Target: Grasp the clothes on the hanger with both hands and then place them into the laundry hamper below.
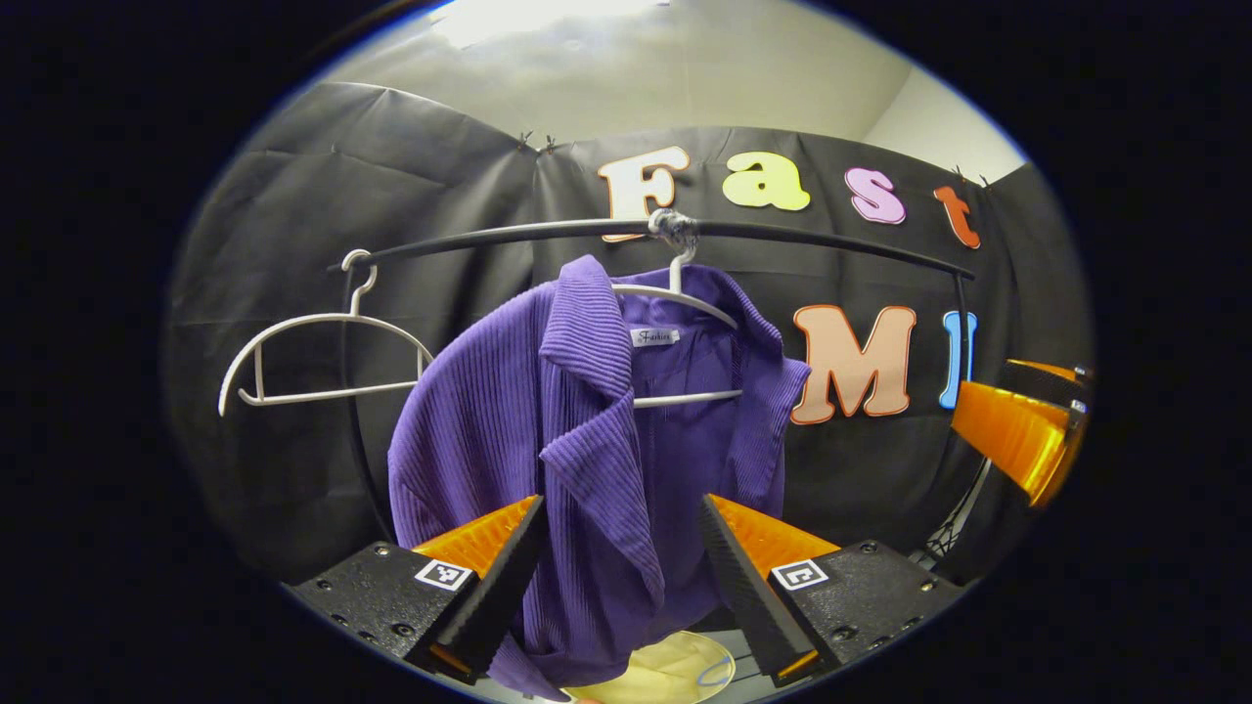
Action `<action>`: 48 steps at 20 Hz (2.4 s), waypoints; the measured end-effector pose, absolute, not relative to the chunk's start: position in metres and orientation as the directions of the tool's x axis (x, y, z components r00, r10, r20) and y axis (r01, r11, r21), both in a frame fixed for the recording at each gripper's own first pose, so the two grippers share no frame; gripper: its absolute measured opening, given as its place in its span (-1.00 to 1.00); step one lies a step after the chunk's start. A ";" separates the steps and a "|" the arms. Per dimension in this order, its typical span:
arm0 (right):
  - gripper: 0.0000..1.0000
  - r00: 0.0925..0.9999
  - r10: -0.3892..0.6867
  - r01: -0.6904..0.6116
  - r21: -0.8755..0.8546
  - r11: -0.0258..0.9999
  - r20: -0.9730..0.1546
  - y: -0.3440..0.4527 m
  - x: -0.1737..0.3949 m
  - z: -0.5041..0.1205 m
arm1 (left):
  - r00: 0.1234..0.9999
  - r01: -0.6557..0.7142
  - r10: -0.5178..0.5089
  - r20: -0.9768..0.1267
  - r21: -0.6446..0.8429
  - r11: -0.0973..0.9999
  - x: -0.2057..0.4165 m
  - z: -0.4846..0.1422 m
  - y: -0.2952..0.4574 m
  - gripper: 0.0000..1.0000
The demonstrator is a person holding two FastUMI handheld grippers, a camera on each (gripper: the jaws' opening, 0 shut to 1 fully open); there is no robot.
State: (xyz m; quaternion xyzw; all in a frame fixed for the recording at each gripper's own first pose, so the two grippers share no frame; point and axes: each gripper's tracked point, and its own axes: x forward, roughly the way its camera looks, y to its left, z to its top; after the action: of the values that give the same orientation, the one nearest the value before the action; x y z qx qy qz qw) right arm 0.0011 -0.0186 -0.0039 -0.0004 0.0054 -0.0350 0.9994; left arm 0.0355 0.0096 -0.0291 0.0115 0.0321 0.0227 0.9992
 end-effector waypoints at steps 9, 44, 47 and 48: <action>0.95 0.995 -0.096 0.096 -0.016 0.995 -0.007 -0.023 0.007 -0.009 | 0.988 -0.138 0.142 -0.060 0.070 0.988 0.068 -0.036 0.041 0.75; 0.90 0.969 0.241 -0.240 0.012 0.971 -0.061 0.070 0.127 -0.071 | 0.943 -0.333 0.332 0.030 0.040 0.942 -0.006 0.053 0.109 -0.98; 0.95 0.969 0.233 -0.234 0.008 0.972 -0.082 0.073 0.140 -0.085 | 0.940 -0.338 0.337 0.046 0.034 0.940 -0.010 0.064 0.112 -1.00; 0.90 0.970 0.224 -0.224 0.003 0.974 -0.090 0.071 0.145 -0.090 | 0.939 -0.342 0.341 0.052 0.032 0.939 -0.012 0.068 0.114 -1.00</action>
State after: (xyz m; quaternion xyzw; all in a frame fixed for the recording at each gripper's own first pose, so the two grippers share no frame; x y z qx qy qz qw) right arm 0.1445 0.0712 -0.0899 -0.0034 0.0450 0.1129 0.9926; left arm -0.0120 0.1136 0.0676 0.0204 -0.0226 0.1735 0.9844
